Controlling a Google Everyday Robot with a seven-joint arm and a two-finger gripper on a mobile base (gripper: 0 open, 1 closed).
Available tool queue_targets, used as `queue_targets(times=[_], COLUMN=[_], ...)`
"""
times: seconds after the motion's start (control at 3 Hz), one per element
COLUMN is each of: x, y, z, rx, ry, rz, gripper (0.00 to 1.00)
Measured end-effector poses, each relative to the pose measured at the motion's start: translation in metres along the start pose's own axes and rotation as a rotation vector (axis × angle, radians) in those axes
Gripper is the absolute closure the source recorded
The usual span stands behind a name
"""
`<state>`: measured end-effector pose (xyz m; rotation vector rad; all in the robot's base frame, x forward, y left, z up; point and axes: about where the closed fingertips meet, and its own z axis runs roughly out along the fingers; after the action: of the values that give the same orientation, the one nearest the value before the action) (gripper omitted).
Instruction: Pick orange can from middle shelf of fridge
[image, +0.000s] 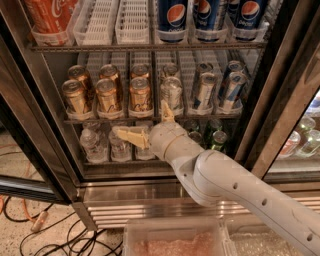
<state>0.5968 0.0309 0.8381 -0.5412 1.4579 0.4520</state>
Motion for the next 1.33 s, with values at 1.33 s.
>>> queue_targets(times=[1.33], x=[-0.006], y=[-0.021], z=[0.020], rx=[0.085], ry=[-0.050], rz=[0.007], gripper=[0.20])
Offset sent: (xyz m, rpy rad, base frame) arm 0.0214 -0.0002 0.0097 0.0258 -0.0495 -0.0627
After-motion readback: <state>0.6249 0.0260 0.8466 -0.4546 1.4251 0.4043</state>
